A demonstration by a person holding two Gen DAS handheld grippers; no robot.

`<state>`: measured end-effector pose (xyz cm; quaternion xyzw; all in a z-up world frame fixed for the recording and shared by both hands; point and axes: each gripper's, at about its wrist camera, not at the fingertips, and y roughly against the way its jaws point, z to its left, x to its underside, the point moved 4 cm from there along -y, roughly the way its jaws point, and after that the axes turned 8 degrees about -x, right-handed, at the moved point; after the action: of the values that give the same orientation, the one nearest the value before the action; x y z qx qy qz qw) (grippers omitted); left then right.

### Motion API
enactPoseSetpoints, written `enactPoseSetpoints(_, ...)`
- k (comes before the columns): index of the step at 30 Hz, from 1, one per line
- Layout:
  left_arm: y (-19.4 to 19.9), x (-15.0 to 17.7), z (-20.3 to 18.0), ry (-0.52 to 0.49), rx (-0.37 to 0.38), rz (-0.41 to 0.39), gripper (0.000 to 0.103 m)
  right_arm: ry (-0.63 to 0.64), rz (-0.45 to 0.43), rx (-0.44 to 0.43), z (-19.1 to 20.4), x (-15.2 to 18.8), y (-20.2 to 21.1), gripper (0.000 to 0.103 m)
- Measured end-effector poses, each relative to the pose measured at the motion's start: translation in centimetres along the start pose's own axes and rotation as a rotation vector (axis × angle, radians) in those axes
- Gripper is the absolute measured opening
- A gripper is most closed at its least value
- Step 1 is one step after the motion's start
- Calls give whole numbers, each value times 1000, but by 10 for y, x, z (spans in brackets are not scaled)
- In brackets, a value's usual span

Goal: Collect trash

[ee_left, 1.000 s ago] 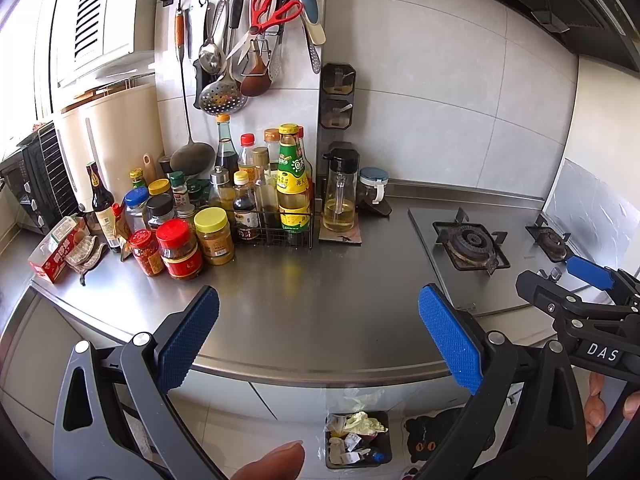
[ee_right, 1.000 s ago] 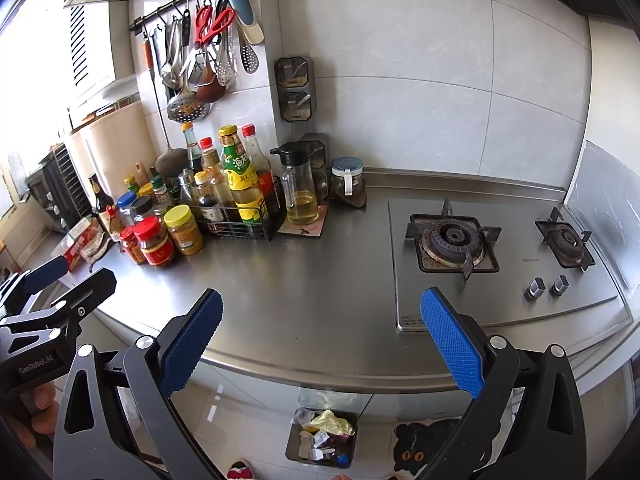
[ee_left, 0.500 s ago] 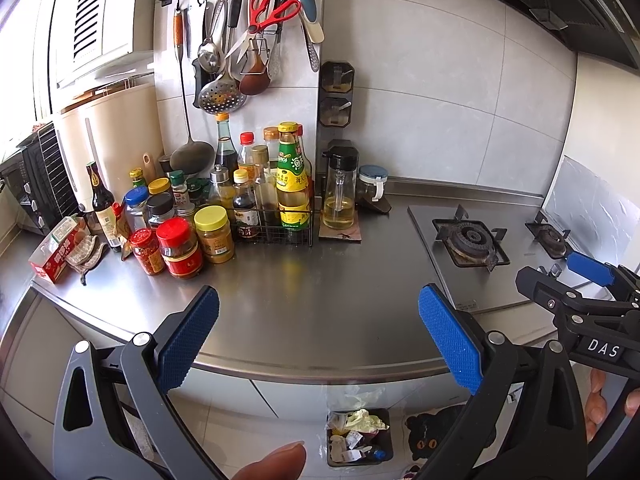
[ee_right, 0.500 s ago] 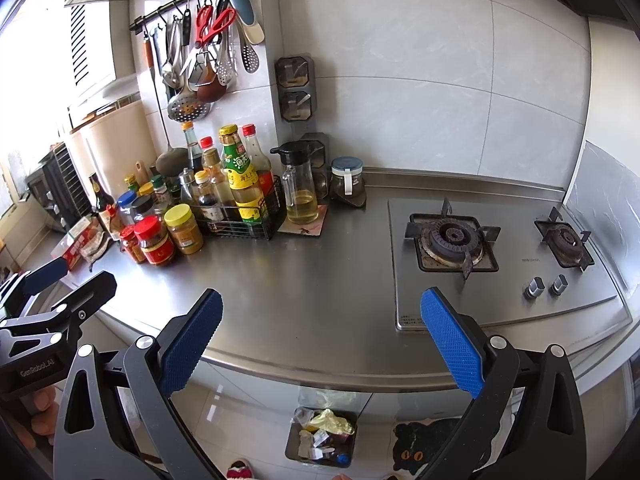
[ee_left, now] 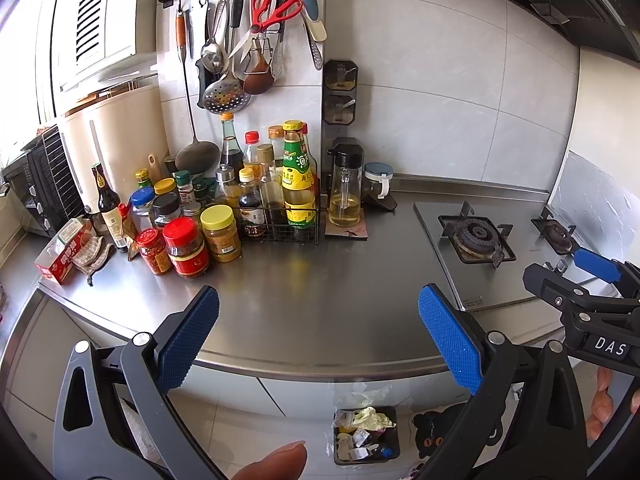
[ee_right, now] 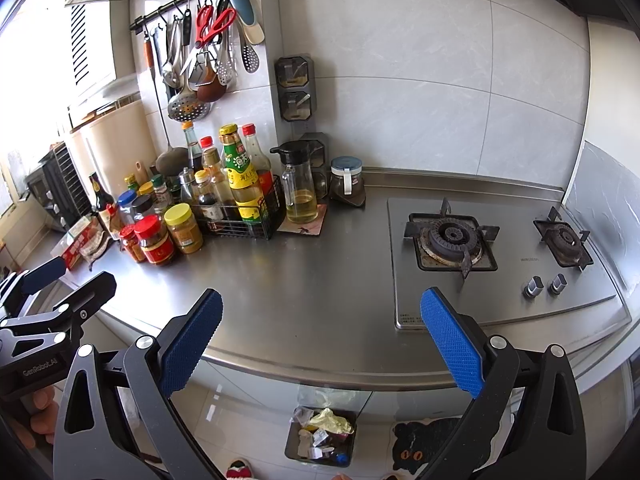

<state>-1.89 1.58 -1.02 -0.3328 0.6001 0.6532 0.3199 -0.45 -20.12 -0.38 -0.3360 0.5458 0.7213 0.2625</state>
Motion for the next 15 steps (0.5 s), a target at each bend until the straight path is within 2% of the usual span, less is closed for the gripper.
enactPoseSetpoints(8,0,0,-1,-6,-4,-3,95,2,-2,1,1,1,1,100)
enactPoseSetpoints(15,-2,1,-1,-12,-36,-24,95,1,-2,2,2,0,0,100)
